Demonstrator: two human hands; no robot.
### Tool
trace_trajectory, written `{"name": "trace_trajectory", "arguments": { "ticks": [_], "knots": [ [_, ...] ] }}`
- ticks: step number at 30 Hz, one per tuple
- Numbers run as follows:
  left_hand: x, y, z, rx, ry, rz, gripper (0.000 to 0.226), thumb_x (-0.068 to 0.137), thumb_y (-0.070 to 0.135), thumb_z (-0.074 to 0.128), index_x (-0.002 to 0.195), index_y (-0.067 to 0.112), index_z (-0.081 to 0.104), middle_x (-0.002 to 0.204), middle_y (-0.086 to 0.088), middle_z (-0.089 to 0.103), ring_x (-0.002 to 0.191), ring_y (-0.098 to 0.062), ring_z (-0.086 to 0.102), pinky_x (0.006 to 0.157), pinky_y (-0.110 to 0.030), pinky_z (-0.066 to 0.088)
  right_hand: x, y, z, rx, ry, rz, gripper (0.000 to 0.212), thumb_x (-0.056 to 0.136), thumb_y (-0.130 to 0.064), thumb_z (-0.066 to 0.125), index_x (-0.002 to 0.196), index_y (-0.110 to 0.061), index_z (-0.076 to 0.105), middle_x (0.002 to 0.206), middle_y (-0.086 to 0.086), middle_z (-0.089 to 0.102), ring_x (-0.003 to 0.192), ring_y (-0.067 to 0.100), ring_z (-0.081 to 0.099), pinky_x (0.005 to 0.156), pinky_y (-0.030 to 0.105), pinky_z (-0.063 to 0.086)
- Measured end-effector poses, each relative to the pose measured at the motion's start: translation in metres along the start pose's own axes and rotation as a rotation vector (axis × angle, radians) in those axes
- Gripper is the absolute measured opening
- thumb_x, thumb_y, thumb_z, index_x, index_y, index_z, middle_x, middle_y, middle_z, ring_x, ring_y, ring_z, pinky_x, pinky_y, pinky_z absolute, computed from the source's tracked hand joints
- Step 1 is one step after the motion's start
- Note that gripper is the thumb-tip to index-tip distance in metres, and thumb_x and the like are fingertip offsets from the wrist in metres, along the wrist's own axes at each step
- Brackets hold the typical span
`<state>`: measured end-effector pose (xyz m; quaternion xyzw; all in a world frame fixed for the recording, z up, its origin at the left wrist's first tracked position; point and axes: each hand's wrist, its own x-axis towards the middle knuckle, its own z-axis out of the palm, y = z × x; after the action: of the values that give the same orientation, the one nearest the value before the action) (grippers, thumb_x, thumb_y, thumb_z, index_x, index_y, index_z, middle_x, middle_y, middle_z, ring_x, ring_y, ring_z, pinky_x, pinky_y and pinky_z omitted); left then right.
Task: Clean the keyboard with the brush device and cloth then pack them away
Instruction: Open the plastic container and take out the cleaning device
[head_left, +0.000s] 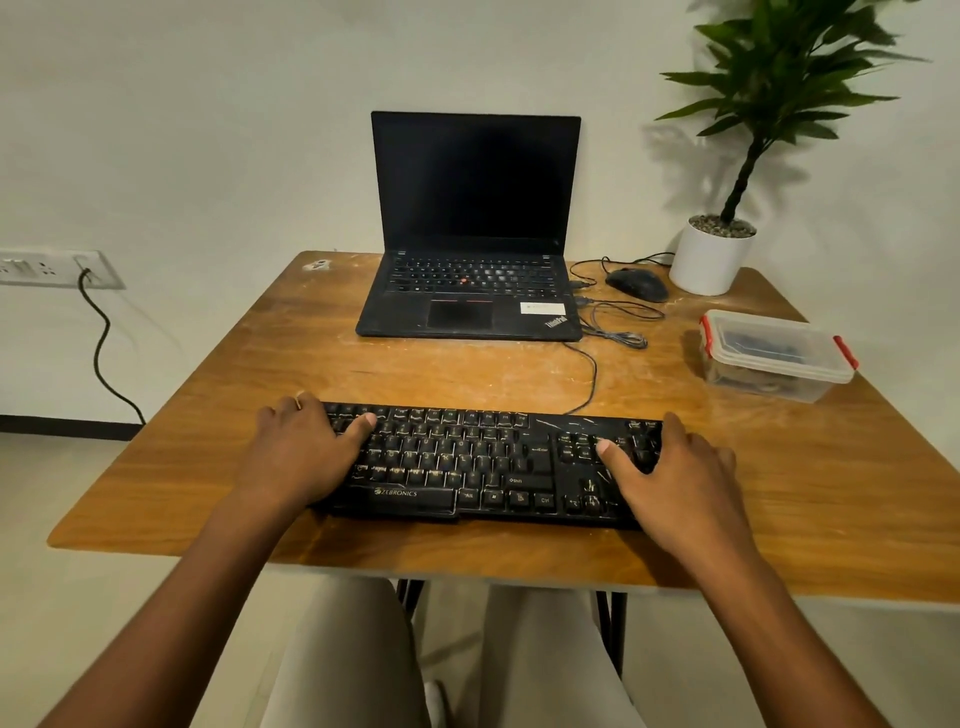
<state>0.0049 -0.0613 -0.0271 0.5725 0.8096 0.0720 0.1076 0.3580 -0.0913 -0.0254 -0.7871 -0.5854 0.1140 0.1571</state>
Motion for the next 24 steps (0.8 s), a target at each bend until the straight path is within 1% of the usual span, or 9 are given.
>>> {"name": "trace_trajectory", "arguments": {
  "ticks": [2,3,6,8,10,13,16,21,24],
  "knots": [
    [-0.002,0.002,-0.002,-0.033,0.01,-0.005,0.102,0.098,0.073,0.037,0.165,0.001,0.005,0.166,-0.026,0.024,0.153,-0.044,0.017,0.12,-0.055,0.026,0.0,0.0,-0.001,-0.003,-0.002,-0.003,0.096,0.091,-0.079,0.039,0.16,-0.014,0.024,0.152,0.014,0.047,0.141,0.038,0.034,0.11,0.052,0.038],
    [-0.002,0.004,-0.002,-0.044,0.027,-0.002,0.104,0.098,0.072,0.039,0.165,0.003,0.0,0.167,-0.025,0.021,0.154,-0.043,0.015,0.121,-0.057,0.026,0.001,-0.002,-0.002,-0.019,0.002,-0.015,0.097,0.091,-0.08,0.038,0.161,-0.014,0.023,0.155,0.014,0.044,0.143,0.038,0.033,0.111,0.053,0.037],
    [-0.004,0.016,-0.004,-0.034,0.084,0.081,0.107,0.095,0.076,0.039,0.165,0.008,-0.006,0.172,-0.019,0.008,0.158,-0.039,0.007,0.124,-0.06,0.018,0.002,-0.009,-0.006,-0.041,0.021,-0.106,0.097,0.091,-0.08,0.038,0.163,-0.02,0.015,0.167,0.012,0.024,0.154,0.037,0.017,0.12,0.057,0.025],
    [-0.004,0.027,-0.003,-0.002,0.101,0.186,0.111,0.09,0.085,0.027,0.166,0.012,-0.008,0.174,-0.014,-0.003,0.16,-0.034,-0.001,0.126,-0.059,0.007,0.003,-0.016,-0.006,-0.034,0.029,-0.196,0.095,0.091,-0.08,0.038,0.164,-0.026,0.009,0.172,0.007,0.01,0.158,0.034,0.005,0.124,0.057,0.016],
    [-0.003,0.04,-0.002,0.005,0.126,0.308,0.119,0.08,0.095,0.008,0.166,0.015,-0.01,0.174,-0.008,-0.011,0.16,-0.027,-0.009,0.126,-0.057,-0.004,0.008,-0.023,-0.006,-0.023,0.044,-0.28,0.093,0.091,-0.08,0.036,0.164,-0.031,0.006,0.173,0.003,0.003,0.159,0.031,-0.003,0.125,0.057,0.01],
    [-0.002,0.058,0.002,-0.007,0.126,0.467,0.123,0.069,0.096,-0.009,0.165,0.019,-0.014,0.172,-0.001,-0.02,0.158,-0.021,-0.019,0.123,-0.054,-0.014,0.018,-0.03,-0.004,-0.013,0.056,-0.364,0.092,0.091,-0.08,0.035,0.164,-0.033,0.004,0.174,0.0,-0.003,0.159,0.028,-0.01,0.127,0.057,0.004],
    [0.0,0.08,0.007,-0.02,0.109,0.569,0.124,0.066,0.098,-0.016,0.165,0.023,-0.016,0.171,0.003,-0.024,0.157,-0.017,-0.023,0.122,-0.05,-0.016,0.03,-0.031,-0.003,-0.012,0.072,-0.411,0.091,0.092,-0.078,0.037,0.164,-0.033,0.004,0.174,-0.002,-0.005,0.159,0.028,-0.012,0.127,0.056,0.001],
    [0.009,0.128,0.013,-0.002,0.081,0.674,0.11,0.078,0.091,-0.003,0.165,0.026,-0.015,0.171,0.003,-0.023,0.157,-0.015,-0.023,0.126,-0.051,-0.015,0.051,-0.02,-0.01,-0.006,0.097,-0.425,0.089,0.094,-0.074,0.041,0.164,-0.035,0.002,0.173,-0.004,-0.009,0.158,0.027,-0.015,0.127,0.057,-0.003],
    [0.016,0.161,0.017,0.034,0.064,0.729,0.106,0.081,0.088,-0.001,0.165,0.026,-0.015,0.172,0.003,-0.021,0.158,-0.015,-0.021,0.128,-0.055,-0.01,0.065,-0.005,-0.017,-0.022,0.116,-0.395,0.088,0.094,-0.076,0.038,0.164,-0.037,0.002,0.173,-0.004,-0.009,0.158,0.027,-0.016,0.127,0.058,-0.003]
  ]
}}
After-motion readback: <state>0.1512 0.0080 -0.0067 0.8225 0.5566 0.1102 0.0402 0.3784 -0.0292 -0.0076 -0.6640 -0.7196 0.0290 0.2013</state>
